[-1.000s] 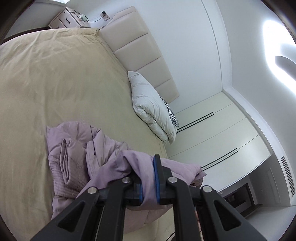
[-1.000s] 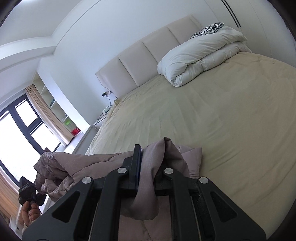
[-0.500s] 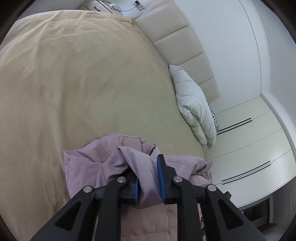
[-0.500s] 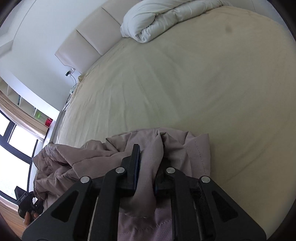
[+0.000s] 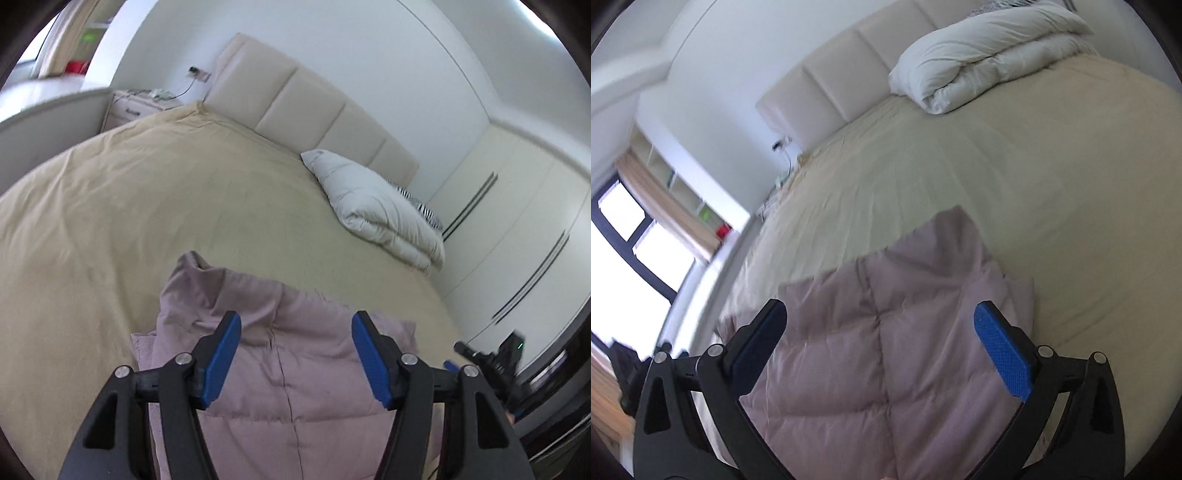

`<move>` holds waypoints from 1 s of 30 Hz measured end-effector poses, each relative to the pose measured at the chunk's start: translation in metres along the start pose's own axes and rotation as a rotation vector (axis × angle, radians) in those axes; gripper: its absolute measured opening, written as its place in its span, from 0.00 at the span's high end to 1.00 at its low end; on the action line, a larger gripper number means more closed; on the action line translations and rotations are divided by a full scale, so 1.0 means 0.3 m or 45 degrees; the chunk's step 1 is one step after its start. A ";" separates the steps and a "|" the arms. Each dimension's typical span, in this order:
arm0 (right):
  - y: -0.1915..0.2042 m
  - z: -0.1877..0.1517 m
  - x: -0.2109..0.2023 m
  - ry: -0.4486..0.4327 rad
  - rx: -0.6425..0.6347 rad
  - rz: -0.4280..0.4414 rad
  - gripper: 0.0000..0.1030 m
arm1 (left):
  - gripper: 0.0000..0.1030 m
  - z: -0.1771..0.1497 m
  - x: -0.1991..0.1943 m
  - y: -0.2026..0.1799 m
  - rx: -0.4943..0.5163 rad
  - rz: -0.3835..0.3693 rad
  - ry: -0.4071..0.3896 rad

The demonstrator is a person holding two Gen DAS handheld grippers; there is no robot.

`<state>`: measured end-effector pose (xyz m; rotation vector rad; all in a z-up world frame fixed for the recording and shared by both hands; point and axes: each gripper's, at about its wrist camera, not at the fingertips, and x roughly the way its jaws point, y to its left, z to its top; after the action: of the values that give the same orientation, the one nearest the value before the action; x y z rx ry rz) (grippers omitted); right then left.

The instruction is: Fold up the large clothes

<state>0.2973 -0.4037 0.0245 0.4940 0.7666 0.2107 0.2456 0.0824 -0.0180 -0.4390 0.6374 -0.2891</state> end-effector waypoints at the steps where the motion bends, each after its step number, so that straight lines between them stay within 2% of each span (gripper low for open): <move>1: 0.077 -0.023 0.013 0.037 -0.116 -0.038 0.00 | 0.37 -0.031 0.024 -0.047 0.079 0.033 0.018; 3: 0.212 -0.075 0.053 0.095 -0.287 -0.098 0.00 | 0.37 -0.085 0.083 -0.117 0.199 0.101 0.049; 5: 0.304 -0.123 0.121 0.160 -0.389 -0.140 0.01 | 0.37 -0.134 0.150 -0.139 0.261 0.142 0.087; 7: 0.358 -0.184 0.206 0.235 -0.500 -0.216 0.08 | 0.37 -0.159 0.219 -0.147 0.304 0.205 0.114; 9: 0.387 -0.213 0.296 0.256 -0.549 -0.294 0.10 | 0.37 -0.161 0.299 -0.132 0.329 0.260 0.156; 10: 0.387 -0.221 0.324 0.247 -0.558 -0.326 0.10 | 0.37 -0.157 0.333 -0.126 0.350 0.291 0.159; 13: 0.339 -0.161 0.435 0.244 -0.448 -0.334 0.10 | 0.37 -0.135 0.436 -0.108 0.397 0.364 0.204; 18: 0.291 -0.137 0.567 0.272 -0.466 -0.357 0.08 | 0.32 -0.113 0.580 -0.031 0.362 0.385 0.266; 23: 0.230 -0.149 0.605 0.232 -0.455 -0.334 0.05 | 0.31 -0.132 0.617 -0.012 0.353 0.381 0.239; 30: 0.212 -0.171 0.627 0.194 -0.478 -0.355 0.04 | 0.31 -0.143 0.639 0.004 0.341 0.371 0.249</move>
<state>0.3934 -0.2634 -0.0902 0.0131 0.9106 0.1287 0.3663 -0.0041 -0.1465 -0.0580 0.8309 -0.1371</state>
